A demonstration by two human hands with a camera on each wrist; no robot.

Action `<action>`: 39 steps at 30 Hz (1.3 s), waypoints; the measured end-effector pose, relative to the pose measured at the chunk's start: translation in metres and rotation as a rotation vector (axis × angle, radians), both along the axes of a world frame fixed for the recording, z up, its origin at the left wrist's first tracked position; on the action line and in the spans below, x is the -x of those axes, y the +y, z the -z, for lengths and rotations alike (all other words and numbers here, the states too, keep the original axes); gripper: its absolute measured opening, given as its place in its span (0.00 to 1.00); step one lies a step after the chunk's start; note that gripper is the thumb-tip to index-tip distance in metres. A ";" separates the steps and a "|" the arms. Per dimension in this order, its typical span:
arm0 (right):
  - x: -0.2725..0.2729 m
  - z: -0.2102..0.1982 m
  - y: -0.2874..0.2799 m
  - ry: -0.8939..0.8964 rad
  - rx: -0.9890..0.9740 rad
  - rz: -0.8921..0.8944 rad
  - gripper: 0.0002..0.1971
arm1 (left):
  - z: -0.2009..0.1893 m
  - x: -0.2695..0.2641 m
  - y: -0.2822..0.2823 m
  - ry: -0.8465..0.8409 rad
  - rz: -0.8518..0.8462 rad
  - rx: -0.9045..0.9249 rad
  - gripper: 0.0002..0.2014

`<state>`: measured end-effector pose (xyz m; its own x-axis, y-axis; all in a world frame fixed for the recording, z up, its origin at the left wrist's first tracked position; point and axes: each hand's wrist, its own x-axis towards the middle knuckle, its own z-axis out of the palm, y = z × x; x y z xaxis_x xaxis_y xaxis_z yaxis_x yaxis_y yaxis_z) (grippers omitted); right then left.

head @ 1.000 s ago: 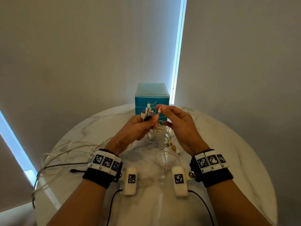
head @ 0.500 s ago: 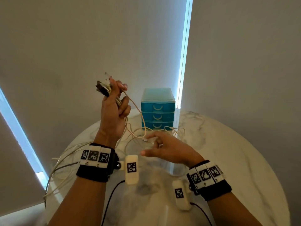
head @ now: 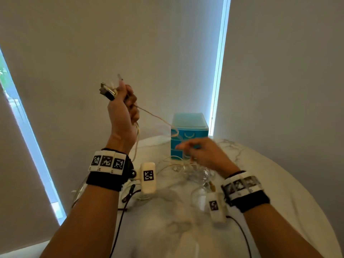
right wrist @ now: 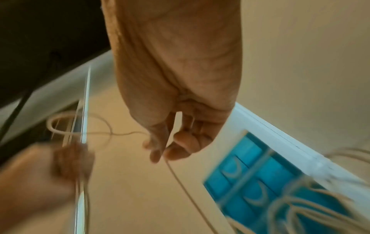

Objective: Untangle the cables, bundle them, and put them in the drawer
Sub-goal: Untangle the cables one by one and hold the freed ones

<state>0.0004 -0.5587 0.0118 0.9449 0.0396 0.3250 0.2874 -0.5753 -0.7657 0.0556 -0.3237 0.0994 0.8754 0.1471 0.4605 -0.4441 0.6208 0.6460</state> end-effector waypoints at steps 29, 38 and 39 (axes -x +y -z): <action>-0.008 0.010 0.002 0.349 0.341 0.055 0.14 | -0.036 0.013 -0.025 -0.072 -0.400 -0.416 0.10; -0.016 -0.029 -0.027 0.173 0.681 0.536 0.30 | -0.043 0.008 -0.016 -0.036 -0.352 -0.238 0.14; -0.013 -0.035 -0.020 0.071 0.617 0.524 0.33 | -0.040 0.007 -0.020 -0.039 -0.330 -0.250 0.15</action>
<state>0.0137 -0.5785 0.0465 0.9079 -0.2617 0.3274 -0.1744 -0.9462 -0.2728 0.0481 -0.3432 0.1390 0.7813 0.2963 0.5494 -0.6201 0.2673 0.7376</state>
